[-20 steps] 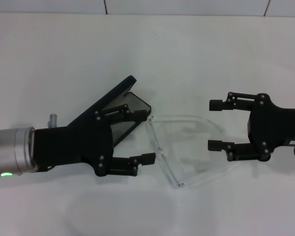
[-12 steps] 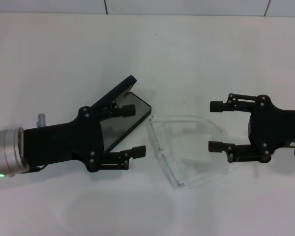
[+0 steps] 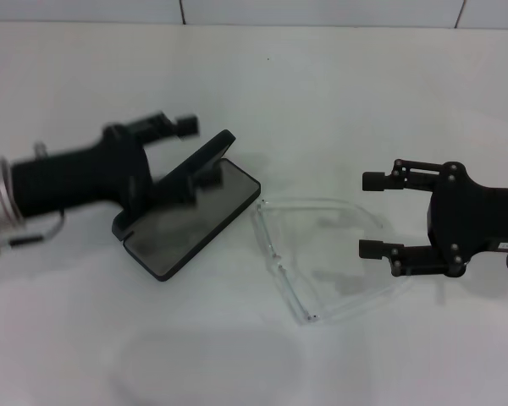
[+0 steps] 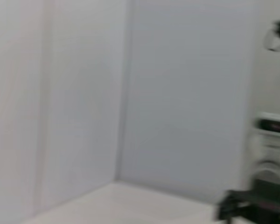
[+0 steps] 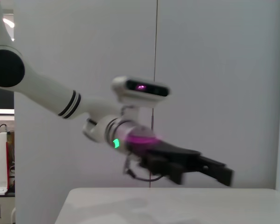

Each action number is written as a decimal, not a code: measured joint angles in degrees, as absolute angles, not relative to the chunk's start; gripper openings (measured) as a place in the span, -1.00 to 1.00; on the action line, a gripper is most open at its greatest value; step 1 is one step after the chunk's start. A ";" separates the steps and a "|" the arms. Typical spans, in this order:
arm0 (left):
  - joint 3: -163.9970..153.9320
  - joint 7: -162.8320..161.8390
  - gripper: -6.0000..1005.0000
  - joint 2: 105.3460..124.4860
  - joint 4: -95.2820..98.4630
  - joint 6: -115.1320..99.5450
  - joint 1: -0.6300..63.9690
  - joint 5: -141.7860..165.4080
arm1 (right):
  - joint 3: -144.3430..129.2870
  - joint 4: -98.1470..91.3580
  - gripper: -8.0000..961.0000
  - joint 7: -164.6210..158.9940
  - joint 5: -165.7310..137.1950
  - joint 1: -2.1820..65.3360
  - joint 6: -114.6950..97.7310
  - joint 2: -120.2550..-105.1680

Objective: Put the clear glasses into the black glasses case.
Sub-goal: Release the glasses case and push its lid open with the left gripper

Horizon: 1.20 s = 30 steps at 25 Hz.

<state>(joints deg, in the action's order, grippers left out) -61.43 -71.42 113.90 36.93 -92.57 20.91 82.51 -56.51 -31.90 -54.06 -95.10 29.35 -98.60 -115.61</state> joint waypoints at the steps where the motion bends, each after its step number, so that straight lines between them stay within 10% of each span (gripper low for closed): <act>1: -60.78 -75.33 0.75 113.51 38.28 -90.39 21.41 83.75 | -56.52 -31.90 0.57 -54.06 -95.10 29.34 -98.59 -115.60; 18: -60.88 -110.61 0.66 119.51 61.64 -77.11 24.72 125.22 | -56.58 -31.91 0.57 -54.11 -95.76 29.28 -98.56 -115.54; 30: -61.04 -112.16 0.31 119.10 61.59 -74.48 26.40 127.11 | -56.60 -31.84 0.57 -53.79 -95.89 29.02 -98.43 -115.67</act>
